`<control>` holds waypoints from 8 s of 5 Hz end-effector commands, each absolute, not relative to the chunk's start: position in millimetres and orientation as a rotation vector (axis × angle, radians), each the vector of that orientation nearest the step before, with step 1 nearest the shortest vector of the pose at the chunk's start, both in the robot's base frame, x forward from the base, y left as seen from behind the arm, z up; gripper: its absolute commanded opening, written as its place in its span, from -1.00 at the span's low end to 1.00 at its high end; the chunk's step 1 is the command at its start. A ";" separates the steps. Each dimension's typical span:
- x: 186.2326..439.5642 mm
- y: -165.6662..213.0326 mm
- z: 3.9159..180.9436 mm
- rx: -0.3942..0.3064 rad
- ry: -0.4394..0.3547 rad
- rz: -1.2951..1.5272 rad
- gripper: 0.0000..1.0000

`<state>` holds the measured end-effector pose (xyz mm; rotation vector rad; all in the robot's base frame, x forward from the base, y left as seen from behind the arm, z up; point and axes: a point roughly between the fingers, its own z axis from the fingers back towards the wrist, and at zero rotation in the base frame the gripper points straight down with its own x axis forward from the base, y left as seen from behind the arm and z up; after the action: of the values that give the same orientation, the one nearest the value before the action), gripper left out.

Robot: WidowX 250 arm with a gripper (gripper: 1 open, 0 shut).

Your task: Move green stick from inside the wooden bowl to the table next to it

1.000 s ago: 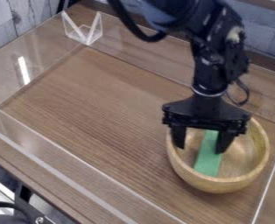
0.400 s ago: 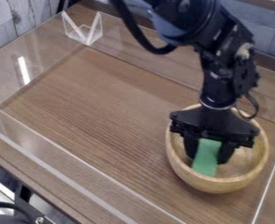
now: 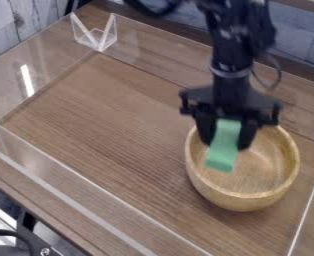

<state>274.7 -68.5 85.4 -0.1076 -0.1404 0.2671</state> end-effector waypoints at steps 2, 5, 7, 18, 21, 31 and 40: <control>277.3 -63.5 106.0 -0.126 -0.204 0.347 -1.00; 263.7 -62.2 105.6 -0.126 -0.199 0.338 -1.00; 264.6 -43.7 111.5 -0.133 -0.191 0.280 -1.00; 274.5 4.2 97.5 -0.091 -0.206 0.423 -1.00; 291.3 2.1 61.2 -0.092 -0.207 0.254 -1.00; 318.2 98.9 65.4 -0.010 -0.250 0.384 -1.00; 278.9 117.0 60.8 0.007 -0.234 0.584 1.00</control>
<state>274.5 114.1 46.7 -0.0008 -0.1804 0.5838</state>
